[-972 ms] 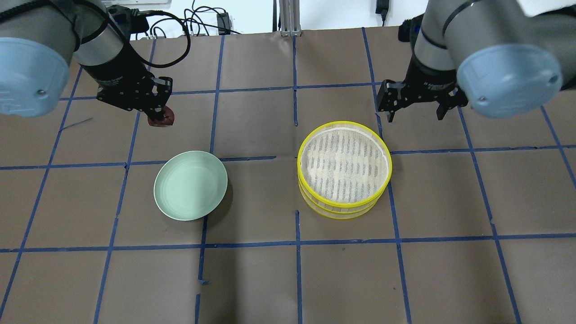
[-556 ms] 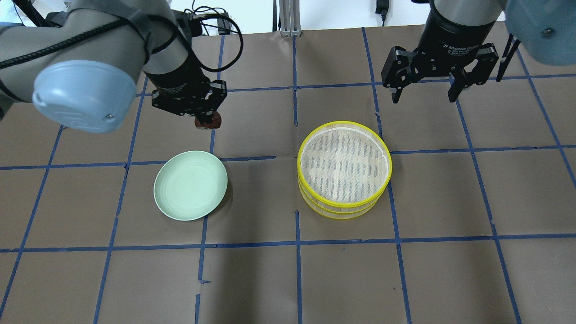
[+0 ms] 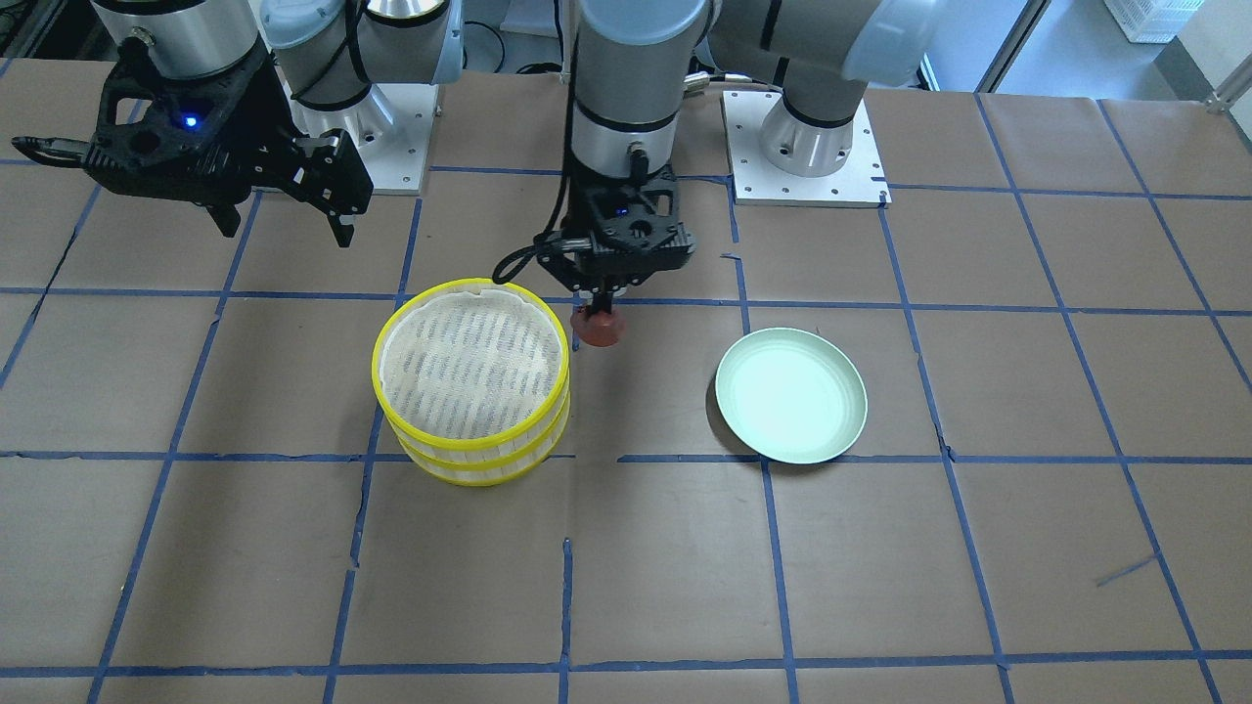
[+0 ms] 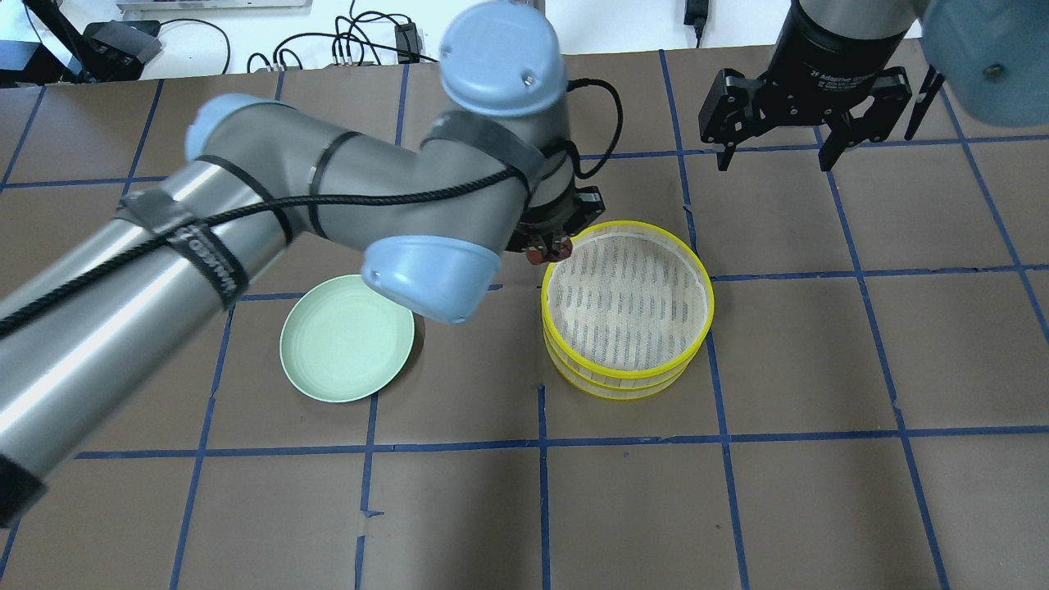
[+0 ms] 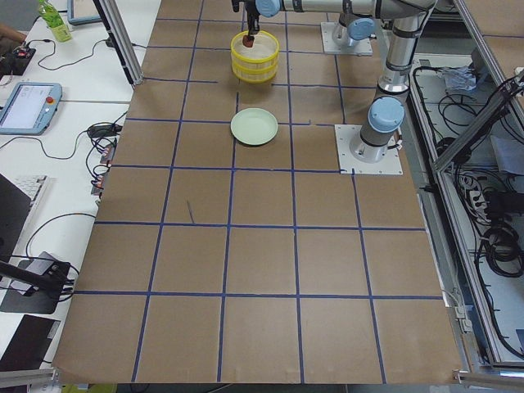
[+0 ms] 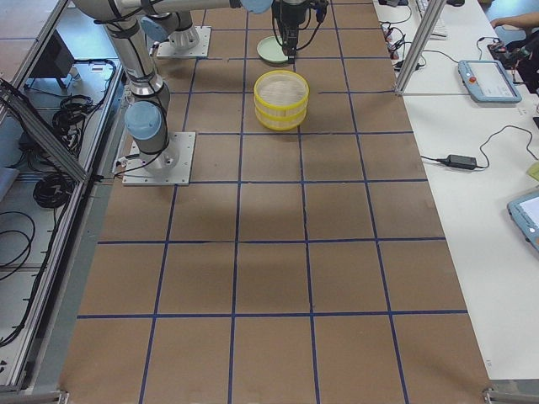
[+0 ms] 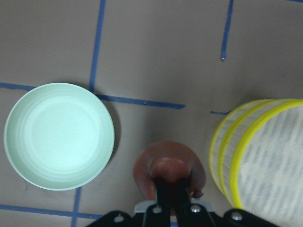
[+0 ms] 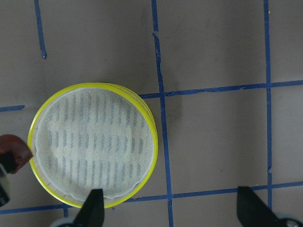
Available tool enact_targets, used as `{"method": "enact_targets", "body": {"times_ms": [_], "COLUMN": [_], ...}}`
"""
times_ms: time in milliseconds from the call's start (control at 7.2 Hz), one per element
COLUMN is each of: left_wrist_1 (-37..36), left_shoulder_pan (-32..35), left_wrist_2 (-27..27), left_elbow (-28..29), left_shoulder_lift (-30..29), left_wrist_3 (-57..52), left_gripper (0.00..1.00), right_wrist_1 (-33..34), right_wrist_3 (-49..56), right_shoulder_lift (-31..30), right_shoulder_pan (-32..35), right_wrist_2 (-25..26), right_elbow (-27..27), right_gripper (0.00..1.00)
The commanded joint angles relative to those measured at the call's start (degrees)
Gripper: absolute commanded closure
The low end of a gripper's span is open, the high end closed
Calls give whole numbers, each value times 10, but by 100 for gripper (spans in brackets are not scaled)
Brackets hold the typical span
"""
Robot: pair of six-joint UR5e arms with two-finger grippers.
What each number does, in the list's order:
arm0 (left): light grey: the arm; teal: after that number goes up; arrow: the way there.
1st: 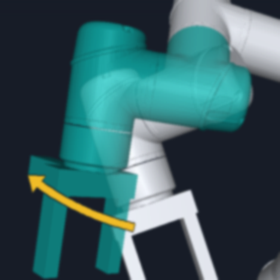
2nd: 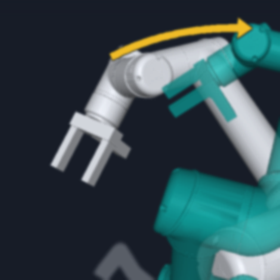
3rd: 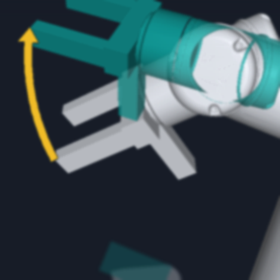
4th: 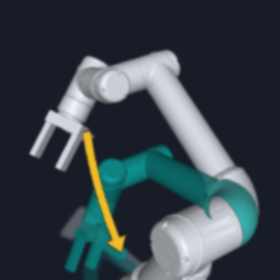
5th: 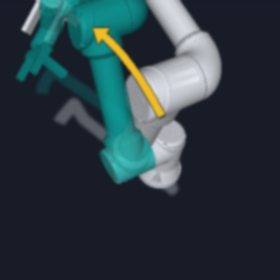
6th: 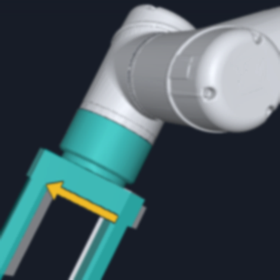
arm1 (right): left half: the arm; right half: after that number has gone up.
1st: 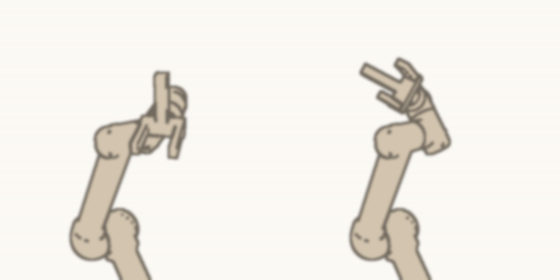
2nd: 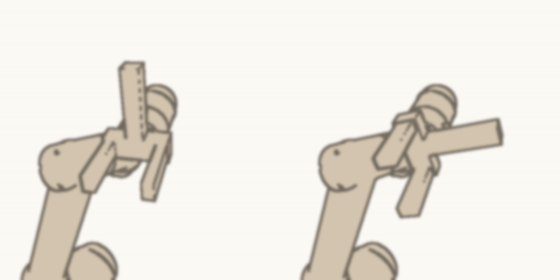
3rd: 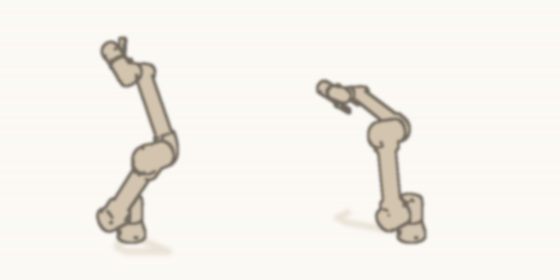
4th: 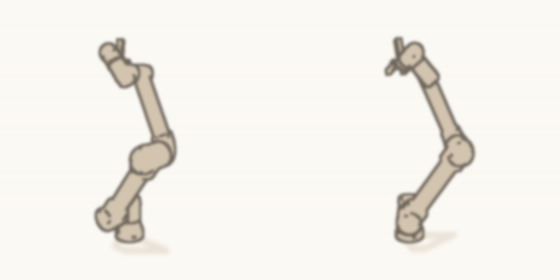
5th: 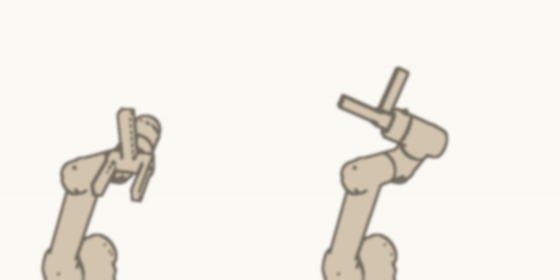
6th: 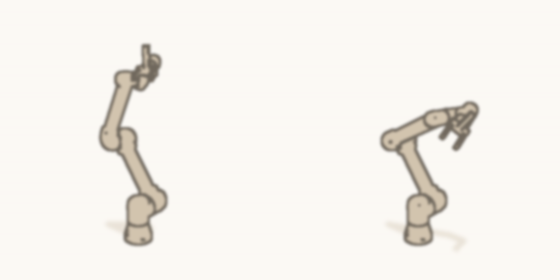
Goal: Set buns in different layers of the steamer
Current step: 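Carry the brown bun with the left gripper into the top tier and release it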
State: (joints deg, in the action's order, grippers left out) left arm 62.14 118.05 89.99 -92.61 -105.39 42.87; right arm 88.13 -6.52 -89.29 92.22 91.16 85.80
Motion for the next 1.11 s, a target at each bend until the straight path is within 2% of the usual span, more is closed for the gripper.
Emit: {"method": "enact_targets", "body": {"times_ms": [0, 139, 694, 833, 972], "left_wrist_1": [-50, -50, -50, -49, -42], "left_shoulder_pan": [30, 30, 28, 18, -23], "left_wrist_2": [-3, -1, -1, 4, 5], "left_elbow": [1, 0, 1, 1, -2], "left_shoulder_lift": [-53, -59, -47, -32, -8], "left_wrist_3": [74, 71, 64, 26, -89], "left_gripper": [83, 2, 0, 0, 0], "right_wrist_1": [0, 0, 0, 0, 0], "right_wrist_3": [2, 2, 2, 2, 3], "right_shoulder_lift": [0, 0, 0, 0, 0], "right_shoulder_pan": [0, 1, 1, 1, -1], "right_wrist_2": [-3, -3, -3, -4, 1], "right_elbow": [2, 2, 2, 3, 4], "right_gripper": [0, 0, 0, 0, 0]}}
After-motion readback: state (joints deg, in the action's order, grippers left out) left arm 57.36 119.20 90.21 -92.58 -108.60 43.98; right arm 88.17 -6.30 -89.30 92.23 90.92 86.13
